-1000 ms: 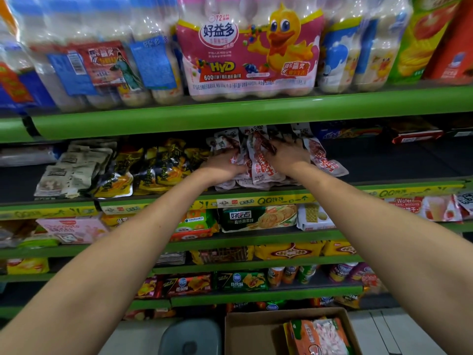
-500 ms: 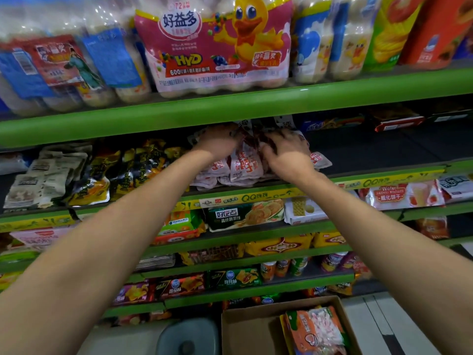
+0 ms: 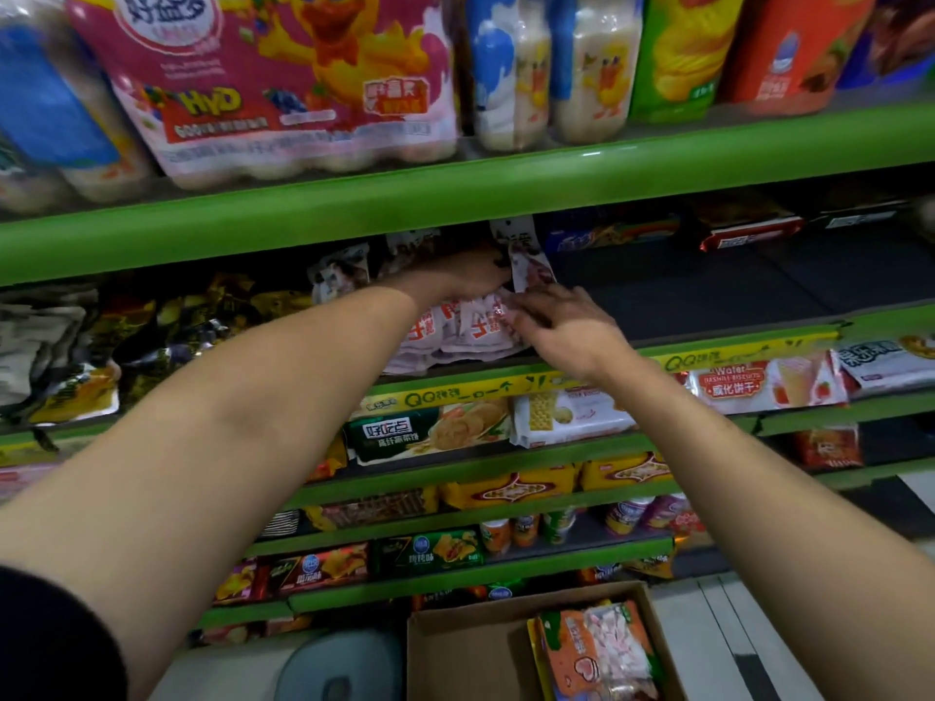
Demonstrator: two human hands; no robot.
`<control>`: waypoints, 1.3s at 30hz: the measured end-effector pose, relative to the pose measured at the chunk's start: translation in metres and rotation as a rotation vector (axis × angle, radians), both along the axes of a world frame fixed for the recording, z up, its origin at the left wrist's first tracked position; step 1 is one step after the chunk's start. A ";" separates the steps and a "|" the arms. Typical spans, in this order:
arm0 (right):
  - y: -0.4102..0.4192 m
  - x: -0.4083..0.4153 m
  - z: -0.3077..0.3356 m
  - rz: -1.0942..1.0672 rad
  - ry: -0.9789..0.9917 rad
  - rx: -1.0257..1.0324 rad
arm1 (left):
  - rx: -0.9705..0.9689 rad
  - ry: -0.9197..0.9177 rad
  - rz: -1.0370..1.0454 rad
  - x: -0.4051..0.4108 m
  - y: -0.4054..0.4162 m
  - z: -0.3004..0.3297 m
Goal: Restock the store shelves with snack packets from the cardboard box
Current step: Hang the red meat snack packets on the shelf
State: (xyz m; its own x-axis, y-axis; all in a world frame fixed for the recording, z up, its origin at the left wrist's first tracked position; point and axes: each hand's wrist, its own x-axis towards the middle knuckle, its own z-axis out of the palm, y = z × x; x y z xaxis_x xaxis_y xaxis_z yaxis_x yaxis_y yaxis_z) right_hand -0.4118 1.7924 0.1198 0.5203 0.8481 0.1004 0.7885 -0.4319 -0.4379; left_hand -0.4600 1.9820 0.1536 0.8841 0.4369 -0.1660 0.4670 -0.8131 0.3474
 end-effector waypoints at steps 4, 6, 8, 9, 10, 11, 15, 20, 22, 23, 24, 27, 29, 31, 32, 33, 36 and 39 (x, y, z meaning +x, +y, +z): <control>-0.003 0.015 -0.004 0.020 0.135 0.101 | 0.087 0.033 -0.056 0.000 -0.013 0.000; 0.000 0.018 -0.005 -0.003 0.185 0.147 | 0.129 0.013 -0.040 -0.001 -0.012 -0.004; 0.002 0.018 -0.006 -0.011 0.187 0.155 | 0.172 0.002 -0.033 -0.003 -0.014 -0.006; 0.002 0.017 -0.008 -0.016 0.180 0.158 | 0.181 -0.003 -0.036 -0.003 -0.016 -0.006; 0.001 0.016 -0.009 -0.023 0.169 0.162 | 0.198 0.001 -0.044 -0.004 -0.018 -0.005; 0.001 0.015 -0.009 -0.031 0.156 0.167 | 0.207 0.007 -0.054 -0.005 -0.019 -0.003; -0.001 0.014 -0.005 -0.071 0.166 0.154 | 0.152 0.077 -0.068 -0.005 -0.020 0.006; -0.004 0.009 -0.004 -0.069 0.144 0.085 | 0.103 0.144 0.031 -0.002 -0.015 0.008; -0.007 0.008 -0.002 -0.067 0.172 0.099 | 0.092 0.152 0.047 -0.005 -0.015 0.005; -0.008 0.008 -0.001 -0.066 0.184 0.108 | 0.084 0.149 0.052 -0.006 -0.016 0.005; -0.009 0.008 0.000 -0.068 0.187 0.119 | 0.079 0.146 0.061 -0.007 -0.015 0.003; -0.010 0.009 -0.001 -0.069 0.180 0.147 | 0.094 0.080 0.098 -0.008 -0.015 0.004; -0.009 0.008 -0.003 -0.072 0.172 0.141 | 0.076 -0.005 0.120 -0.007 -0.016 0.003; -0.008 0.006 -0.005 -0.093 0.151 0.147 | 0.039 -0.090 0.158 -0.007 -0.015 0.000; -0.007 0.005 -0.007 -0.110 0.142 0.158 | 0.017 -0.132 0.189 -0.008 -0.014 -0.002; -0.007 0.004 -0.008 -0.126 0.137 0.170 | 0.016 -0.168 0.221 -0.011 -0.013 -0.003; -0.005 0.005 -0.010 -0.146 0.115 0.153 | 0.071 -0.247 0.284 -0.012 -0.015 0.001; -0.002 0.008 -0.009 -0.127 0.119 0.071 | 0.111 -0.304 0.291 -0.012 -0.021 0.011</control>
State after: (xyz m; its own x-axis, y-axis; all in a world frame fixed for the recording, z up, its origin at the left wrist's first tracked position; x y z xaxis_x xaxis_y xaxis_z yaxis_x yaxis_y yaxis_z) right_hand -0.4035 1.7903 0.1108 0.6342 0.7680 0.0895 0.6708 -0.4890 -0.5576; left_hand -0.4725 1.9606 0.1642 0.7226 0.6759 0.1450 0.5723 -0.7026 0.4229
